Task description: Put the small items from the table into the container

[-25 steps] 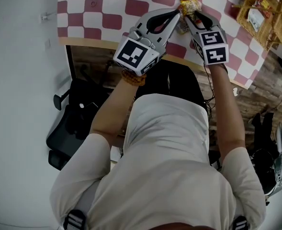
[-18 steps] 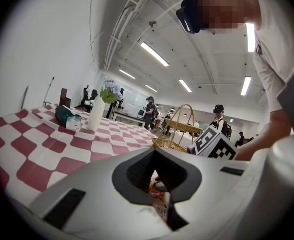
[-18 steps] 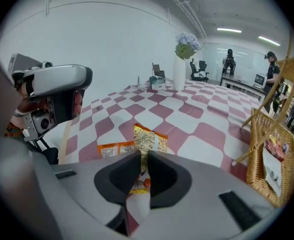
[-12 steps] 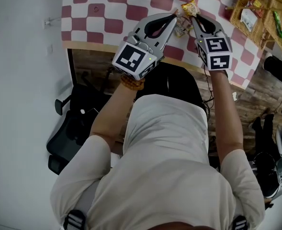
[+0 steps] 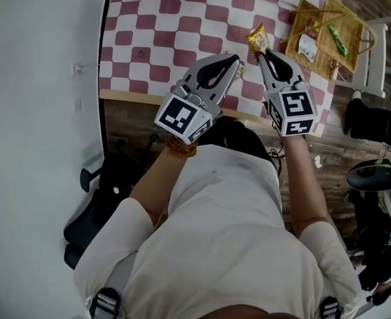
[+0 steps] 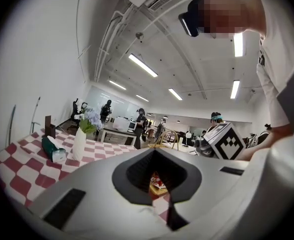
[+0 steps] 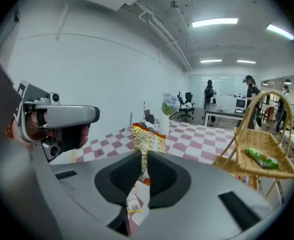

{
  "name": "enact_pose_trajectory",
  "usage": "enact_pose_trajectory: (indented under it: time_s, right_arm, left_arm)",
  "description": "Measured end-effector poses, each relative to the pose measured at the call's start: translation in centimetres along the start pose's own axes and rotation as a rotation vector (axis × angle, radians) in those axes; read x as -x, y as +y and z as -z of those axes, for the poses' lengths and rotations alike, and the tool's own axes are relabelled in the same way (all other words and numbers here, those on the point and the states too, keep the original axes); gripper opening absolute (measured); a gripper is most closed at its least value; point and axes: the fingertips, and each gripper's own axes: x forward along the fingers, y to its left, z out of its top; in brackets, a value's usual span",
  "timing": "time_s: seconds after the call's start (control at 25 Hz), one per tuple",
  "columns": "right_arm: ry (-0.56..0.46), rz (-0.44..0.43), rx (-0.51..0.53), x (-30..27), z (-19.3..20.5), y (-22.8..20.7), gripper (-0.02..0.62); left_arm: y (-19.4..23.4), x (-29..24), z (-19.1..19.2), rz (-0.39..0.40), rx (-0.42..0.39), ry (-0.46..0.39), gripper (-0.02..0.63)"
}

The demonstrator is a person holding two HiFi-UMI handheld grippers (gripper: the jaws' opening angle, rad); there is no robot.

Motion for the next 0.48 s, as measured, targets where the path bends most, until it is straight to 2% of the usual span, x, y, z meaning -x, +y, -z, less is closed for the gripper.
enact_pose_trajectory:
  time_s: [0.28,0.48]
  right_arm:
    - [-0.169,0.027,0.019,6.5,-7.3,0.2,0.057]
    - [-0.265,0.038,0.01,11.1,-10.9,1.5,0.057]
  left_arm:
    - [-3.8,-0.4,-7.6,0.062,-0.086,-0.093,0.026]
    - [-6.3,0.9,-11.8,0.074,-0.109,-0.14,0.026]
